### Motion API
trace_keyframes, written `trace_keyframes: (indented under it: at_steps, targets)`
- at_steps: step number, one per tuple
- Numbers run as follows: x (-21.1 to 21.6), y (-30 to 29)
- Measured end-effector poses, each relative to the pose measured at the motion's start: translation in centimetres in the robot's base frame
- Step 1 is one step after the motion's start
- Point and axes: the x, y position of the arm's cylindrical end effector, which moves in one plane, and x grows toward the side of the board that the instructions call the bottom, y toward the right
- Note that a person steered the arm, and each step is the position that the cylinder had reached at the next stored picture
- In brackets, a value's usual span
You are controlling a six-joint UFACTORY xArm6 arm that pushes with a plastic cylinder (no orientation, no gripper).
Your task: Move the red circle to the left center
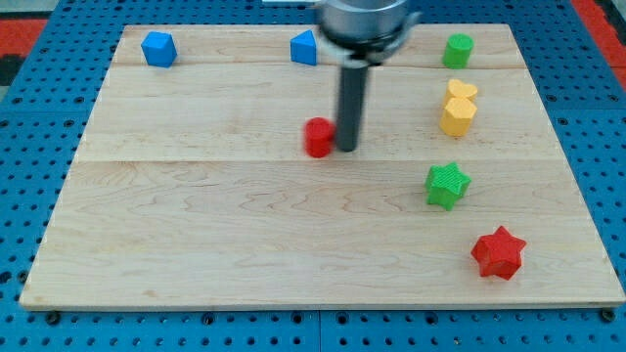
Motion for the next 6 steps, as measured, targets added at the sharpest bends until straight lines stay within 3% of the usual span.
trace_keyframes:
  at_steps: [1,2,3,4,6]
  targets:
    - [0.1,-5.2]
    - [-1.3,-1.5]
    - [-2.6,-4.7]
    - [-1.9,-12.7]
    - [-1.4,-19.0]
